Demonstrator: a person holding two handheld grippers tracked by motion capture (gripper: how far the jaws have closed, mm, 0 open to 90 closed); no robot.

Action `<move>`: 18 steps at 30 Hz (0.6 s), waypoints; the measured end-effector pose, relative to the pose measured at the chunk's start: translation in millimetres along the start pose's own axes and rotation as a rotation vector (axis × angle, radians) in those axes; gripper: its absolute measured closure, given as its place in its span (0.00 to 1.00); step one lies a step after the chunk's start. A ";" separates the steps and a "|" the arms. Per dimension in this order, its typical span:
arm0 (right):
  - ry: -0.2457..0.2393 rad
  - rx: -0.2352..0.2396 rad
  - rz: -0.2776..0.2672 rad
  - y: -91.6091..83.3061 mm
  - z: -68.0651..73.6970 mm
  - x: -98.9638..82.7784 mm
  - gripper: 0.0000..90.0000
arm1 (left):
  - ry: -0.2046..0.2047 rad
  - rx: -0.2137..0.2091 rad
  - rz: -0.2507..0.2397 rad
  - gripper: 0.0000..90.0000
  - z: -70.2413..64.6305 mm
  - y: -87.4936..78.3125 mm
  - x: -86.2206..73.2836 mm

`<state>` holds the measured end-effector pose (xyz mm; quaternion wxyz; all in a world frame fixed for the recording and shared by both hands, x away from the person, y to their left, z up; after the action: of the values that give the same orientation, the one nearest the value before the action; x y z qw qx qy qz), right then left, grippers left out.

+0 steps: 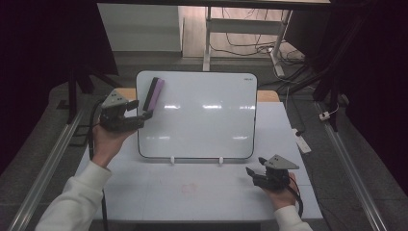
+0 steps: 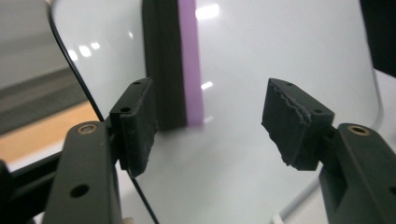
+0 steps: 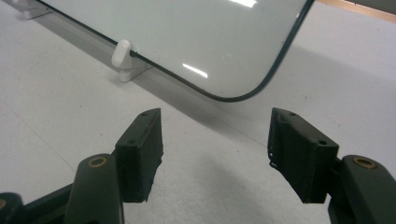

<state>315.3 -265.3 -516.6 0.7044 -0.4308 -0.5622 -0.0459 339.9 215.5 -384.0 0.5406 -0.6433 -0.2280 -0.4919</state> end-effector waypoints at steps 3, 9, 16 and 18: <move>-0.011 0.013 -0.002 -0.2 0.6 0.8 0.39 | -0.003 -0.037 0.025 0.37 -1.2 -7.4 -17.6; -0.022 0.022 -0.009 -1.8 -1.1 0.7 0.40 | -0.028 -0.099 0.056 0.35 -5.4 -17.4 -53.1; -0.027 0.037 -0.027 -6.8 -5.2 1.0 0.40 | -0.057 -0.146 0.101 0.34 -9.9 -27.3 -96.6; -0.031 0.041 -0.029 -7.7 -5.8 1.1 0.40 | -0.063 -0.160 0.119 0.34 -11.2 -28.7 -106.0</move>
<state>315.8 -273.5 -511.4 0.7037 -0.4087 -0.5800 -0.0381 268.2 239.4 -464.4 0.5083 -0.7120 -0.1660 -0.4551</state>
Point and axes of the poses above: each handheld gripper's, and its own axes: y roughly forward along the jaws, x roughly out of its top, z roughly to its left, the point moved 1 cm from there along y, roughly forward along the jaws, and after that the axes turned 11 degrees about x, right-handed, at the moved point
